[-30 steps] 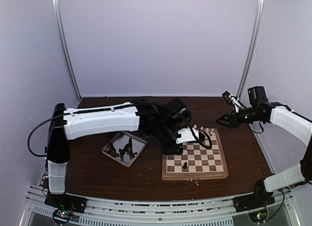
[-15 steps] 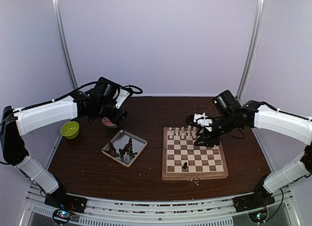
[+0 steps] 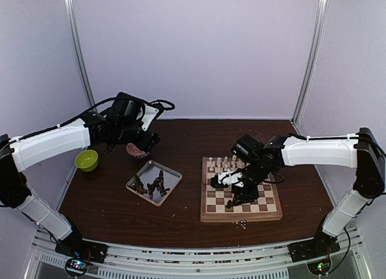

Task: Set up the chess pieces on the board
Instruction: Adjust the bishop at f8.

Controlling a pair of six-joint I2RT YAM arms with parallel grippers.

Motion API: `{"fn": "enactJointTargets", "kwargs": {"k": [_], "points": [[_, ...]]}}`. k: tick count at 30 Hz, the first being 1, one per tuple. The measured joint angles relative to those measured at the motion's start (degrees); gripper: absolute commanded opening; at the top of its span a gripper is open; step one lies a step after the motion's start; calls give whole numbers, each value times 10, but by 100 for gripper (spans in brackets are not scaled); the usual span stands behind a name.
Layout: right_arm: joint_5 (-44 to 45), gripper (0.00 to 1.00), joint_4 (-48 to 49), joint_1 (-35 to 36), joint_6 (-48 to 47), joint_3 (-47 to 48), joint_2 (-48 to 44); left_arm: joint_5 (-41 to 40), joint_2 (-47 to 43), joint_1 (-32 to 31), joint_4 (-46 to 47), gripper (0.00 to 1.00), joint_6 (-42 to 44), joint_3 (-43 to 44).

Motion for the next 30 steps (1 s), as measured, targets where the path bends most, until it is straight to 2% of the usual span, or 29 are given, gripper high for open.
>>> {"fn": "enactJointTargets", "kwargs": {"k": [9,30], "points": [[-2,45,7,10,0,5,43,9,-2,0,0,74,0,0],[-4,41,20,39,-3,-6,44,28,8,0,-3,74,0,3]]}}
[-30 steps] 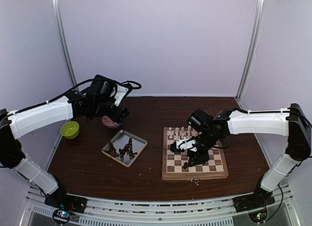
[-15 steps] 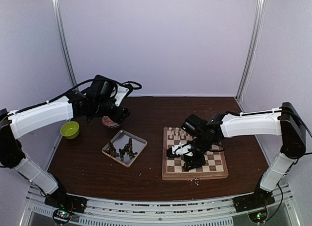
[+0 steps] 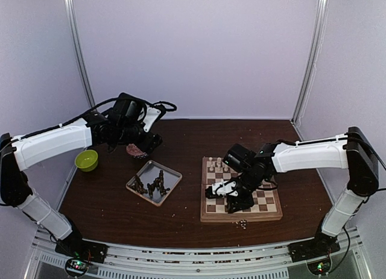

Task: Set up the chess pieces on the board
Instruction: Adjust the bishop at f8.

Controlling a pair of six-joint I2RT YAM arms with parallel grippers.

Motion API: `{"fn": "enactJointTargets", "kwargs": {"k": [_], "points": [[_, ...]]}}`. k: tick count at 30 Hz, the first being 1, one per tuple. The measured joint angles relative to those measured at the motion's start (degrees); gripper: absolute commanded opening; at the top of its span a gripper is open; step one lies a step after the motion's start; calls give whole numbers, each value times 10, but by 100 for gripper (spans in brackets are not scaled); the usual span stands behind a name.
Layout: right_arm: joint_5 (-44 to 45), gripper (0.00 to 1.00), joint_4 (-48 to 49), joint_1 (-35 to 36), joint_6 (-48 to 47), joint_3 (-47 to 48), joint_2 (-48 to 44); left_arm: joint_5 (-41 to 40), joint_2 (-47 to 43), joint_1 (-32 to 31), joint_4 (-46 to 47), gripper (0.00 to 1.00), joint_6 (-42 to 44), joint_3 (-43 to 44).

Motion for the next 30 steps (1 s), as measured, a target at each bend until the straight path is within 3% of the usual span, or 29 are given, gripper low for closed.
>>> {"fn": "enactJointTargets", "kwargs": {"k": [30], "points": [[-1,40,-6,6,-2,0,8,15,11,0,-5,74,0,4]]}}
